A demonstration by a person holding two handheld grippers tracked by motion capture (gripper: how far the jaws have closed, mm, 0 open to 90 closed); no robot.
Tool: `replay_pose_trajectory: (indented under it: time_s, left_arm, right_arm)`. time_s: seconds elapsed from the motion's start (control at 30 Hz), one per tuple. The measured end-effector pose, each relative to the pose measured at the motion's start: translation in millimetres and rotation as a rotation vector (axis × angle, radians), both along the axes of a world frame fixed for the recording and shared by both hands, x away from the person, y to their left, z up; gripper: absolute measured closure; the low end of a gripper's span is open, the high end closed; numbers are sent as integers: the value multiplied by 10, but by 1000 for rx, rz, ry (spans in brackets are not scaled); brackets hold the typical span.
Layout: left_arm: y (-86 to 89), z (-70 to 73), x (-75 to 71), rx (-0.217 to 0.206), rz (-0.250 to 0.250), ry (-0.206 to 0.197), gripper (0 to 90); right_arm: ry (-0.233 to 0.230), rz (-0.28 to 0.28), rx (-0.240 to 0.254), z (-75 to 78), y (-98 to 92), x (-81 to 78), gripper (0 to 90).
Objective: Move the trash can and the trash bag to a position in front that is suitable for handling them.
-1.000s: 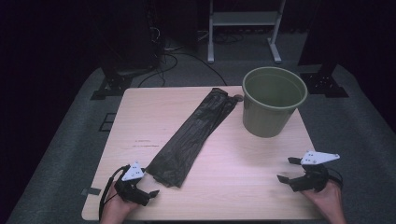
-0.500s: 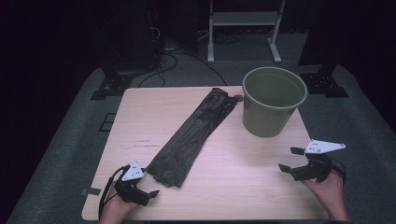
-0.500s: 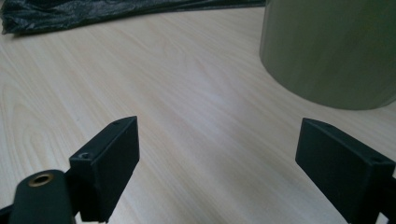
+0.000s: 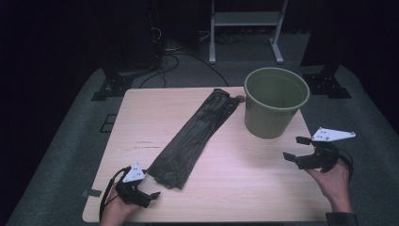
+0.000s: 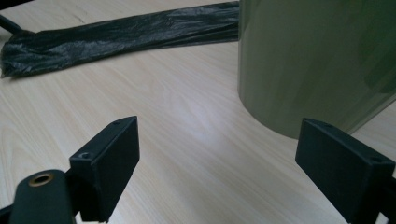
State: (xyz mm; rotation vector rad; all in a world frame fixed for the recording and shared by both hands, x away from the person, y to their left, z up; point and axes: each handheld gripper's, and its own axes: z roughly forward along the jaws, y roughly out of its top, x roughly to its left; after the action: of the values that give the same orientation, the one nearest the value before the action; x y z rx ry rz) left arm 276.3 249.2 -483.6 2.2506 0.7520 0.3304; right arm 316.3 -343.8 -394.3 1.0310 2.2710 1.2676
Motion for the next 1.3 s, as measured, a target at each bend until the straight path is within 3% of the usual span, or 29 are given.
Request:
replay_pose_trajectory:
  time_s: [0.4,0.63,1.3]
  left_arm:
    - [0,0,0,0,0,0,0]
    - [0,0,0,0,-1,0,0]
    - [-1,-2,-1,-3,1,-1,0]
  right_arm:
    - [-1,-14,0,256,3,142,126]
    - [5,-60,2,416,-24,225,126]
    - [3,-119,11,852,-77,457,129]
